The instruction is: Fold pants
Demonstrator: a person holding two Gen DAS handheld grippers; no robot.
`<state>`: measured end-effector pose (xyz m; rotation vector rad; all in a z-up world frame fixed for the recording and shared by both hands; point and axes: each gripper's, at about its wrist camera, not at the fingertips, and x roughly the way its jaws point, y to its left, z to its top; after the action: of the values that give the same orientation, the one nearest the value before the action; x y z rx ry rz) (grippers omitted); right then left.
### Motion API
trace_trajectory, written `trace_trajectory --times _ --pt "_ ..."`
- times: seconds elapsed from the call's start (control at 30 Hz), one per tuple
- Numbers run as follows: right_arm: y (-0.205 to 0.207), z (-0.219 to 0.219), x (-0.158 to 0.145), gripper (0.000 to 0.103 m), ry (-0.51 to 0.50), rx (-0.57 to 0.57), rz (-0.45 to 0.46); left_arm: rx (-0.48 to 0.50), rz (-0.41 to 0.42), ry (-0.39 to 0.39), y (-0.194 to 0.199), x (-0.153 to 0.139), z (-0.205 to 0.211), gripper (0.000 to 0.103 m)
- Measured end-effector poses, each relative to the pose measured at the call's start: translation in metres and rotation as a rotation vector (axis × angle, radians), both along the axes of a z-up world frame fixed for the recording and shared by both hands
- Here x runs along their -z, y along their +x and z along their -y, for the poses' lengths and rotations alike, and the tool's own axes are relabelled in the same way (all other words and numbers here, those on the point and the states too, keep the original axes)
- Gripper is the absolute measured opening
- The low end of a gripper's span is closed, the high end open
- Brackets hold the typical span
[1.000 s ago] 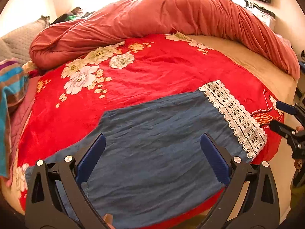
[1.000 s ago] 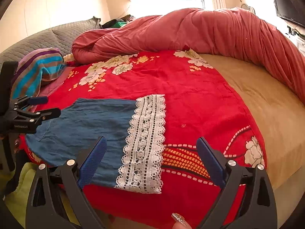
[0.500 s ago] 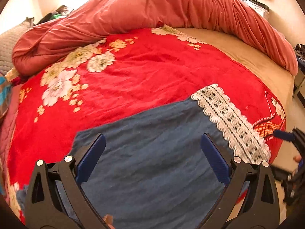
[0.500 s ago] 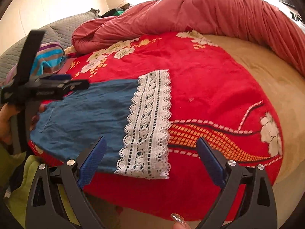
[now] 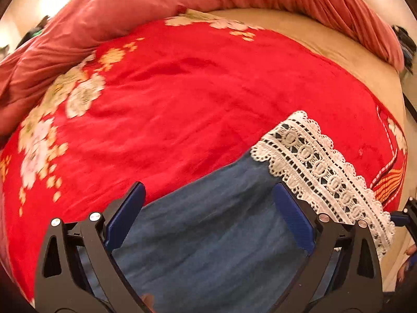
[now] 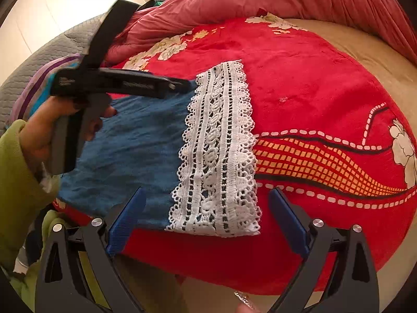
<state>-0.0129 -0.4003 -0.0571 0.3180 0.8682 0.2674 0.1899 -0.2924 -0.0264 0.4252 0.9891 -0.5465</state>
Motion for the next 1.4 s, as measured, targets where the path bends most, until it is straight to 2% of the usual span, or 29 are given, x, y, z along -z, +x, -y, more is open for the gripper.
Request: trace_trajectory --times 0.07,0.13,0.23,0.3,0.37,0.4,0.43,0.47,0.5,0.6,0.77,0.9,1.13,1.3,1.4 --pt "0.004 0.002 0.001 0.089 0.052 -0.002 0.001 0.028 -0.031 -0.005 0.005 0.01 0.001 0.088" --pt "0.007 0.0 0.002 0.087 0.055 -0.007 0.002 0.035 -0.062 -0.016 0.011 0.017 -0.001 0.087" --pt "0.013 -0.005 0.001 0.083 0.054 -0.019 0.015 0.034 -0.101 -0.075 0.017 0.021 -0.007 0.082" --pt "0.018 -0.008 0.001 0.074 0.047 -0.02 0.023 0.048 -0.115 -0.099 0.017 0.02 -0.009 0.07" --pt "0.024 -0.008 0.001 0.063 0.043 -0.009 0.029 0.078 -0.127 -0.117 0.013 0.018 -0.005 0.044" --pt "0.025 -0.008 0.002 0.058 0.045 -0.011 0.03 0.089 -0.131 -0.122 0.011 0.017 -0.003 0.037" --pt "0.027 -0.008 0.002 0.053 0.038 -0.01 0.03 0.102 -0.136 -0.124 0.008 0.016 0.0 0.024" --pt "0.027 -0.008 0.002 0.045 0.036 -0.011 0.032 0.108 -0.135 -0.123 0.006 0.015 0.001 0.016" --pt "0.029 -0.008 0.001 0.035 0.036 -0.018 0.032 0.114 -0.122 -0.111 0.002 0.014 0.004 0.015" --pt "0.03 -0.009 -0.001 0.022 0.046 -0.045 0.032 0.111 -0.107 -0.123 0.0 0.013 0.0 0.011" --pt "0.028 -0.023 -0.023 0.02 0.038 -0.1 0.081 0.108 -0.115 -0.212 0.002 0.003 -0.019 0.005" --pt "0.03 -0.045 -0.042 0.02 0.025 -0.16 0.124 0.057 -0.112 -0.339 0.005 -0.02 -0.051 0.005" --pt "0.04 -0.107 -0.073 0.02 0.002 -0.309 0.19 -0.013 -0.054 -0.433 -0.002 -0.05 -0.105 0.005" --pt "0.05 -0.15 -0.076 0.02 -0.029 -0.385 0.183 -0.095 -0.045 -0.484 -0.006 -0.043 -0.154 0.005" --pt "0.059 -0.178 -0.07 0.02 -0.045 -0.43 0.149 -0.177 -0.063 -0.514 -0.005 -0.031 -0.191 0.01"
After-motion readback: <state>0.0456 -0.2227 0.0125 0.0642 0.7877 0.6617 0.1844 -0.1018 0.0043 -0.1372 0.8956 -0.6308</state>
